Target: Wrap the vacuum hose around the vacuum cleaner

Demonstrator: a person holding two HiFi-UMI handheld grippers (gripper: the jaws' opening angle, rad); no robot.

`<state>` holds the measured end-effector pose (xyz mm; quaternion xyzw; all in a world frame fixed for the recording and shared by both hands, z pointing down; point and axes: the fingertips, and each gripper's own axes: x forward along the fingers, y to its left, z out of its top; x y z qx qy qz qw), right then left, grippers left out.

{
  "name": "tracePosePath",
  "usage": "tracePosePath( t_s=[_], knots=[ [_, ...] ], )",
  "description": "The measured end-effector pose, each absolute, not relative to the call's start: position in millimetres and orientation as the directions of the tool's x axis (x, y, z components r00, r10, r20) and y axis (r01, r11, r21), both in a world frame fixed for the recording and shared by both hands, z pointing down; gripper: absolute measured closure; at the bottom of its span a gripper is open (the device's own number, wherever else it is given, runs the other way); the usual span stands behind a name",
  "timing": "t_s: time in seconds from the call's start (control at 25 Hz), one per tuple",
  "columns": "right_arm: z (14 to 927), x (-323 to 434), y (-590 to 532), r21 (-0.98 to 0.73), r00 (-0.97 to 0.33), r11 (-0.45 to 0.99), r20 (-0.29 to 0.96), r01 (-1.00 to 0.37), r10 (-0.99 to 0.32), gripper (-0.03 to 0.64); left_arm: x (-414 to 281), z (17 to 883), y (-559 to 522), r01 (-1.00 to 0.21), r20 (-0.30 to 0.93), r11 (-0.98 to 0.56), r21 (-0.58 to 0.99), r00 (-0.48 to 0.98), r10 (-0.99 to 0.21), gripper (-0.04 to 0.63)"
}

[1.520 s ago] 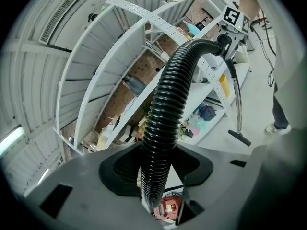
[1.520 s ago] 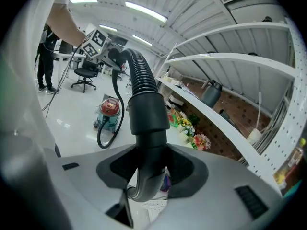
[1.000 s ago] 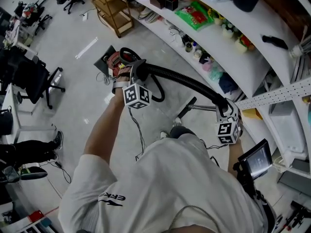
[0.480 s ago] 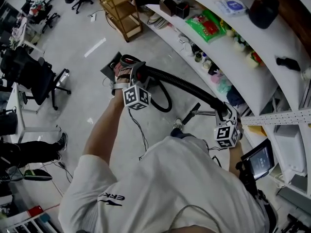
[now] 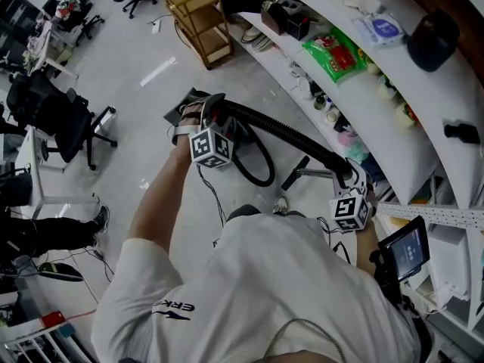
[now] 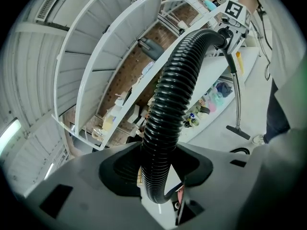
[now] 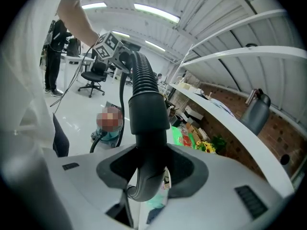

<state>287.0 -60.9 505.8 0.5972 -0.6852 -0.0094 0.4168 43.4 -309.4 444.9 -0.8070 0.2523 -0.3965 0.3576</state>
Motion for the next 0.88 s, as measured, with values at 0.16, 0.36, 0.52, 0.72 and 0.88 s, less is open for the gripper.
tracePosePath(
  t_s=[0.16,0.36,0.52,0.72,0.88],
  knots=[
    [504,284,-87,0.510,0.052,0.300,0.567,-0.806,-0.822,0.443,43,440,-338,-0.118,0.457,-0.612,-0.782,0.559,-0.692,0.425],
    [498,271,-125,0.515,0.059,0.302,0.572,-0.802,-0.818,0.443,36,435,-386,-0.090,0.447,-0.599,-0.796,0.580,-0.681,0.425],
    [495,253,-152,0.521,0.074,0.299,0.579,-0.800,-0.812,0.443,23,437,-421,-0.078,0.454,-0.607,-0.791,0.591,-0.667,0.425],
    [492,229,-195,0.531,0.081,0.301,0.580,-0.792,-0.811,0.443,0,438,-465,-0.072,0.457,-0.613,-0.787,0.599,-0.658,0.425],
    [489,208,-229,0.531,0.077,0.300,0.574,-0.793,-0.815,0.443,-19,437,-498,-0.081,0.453,-0.614,-0.785,0.601,-0.658,0.425]
  ],
)
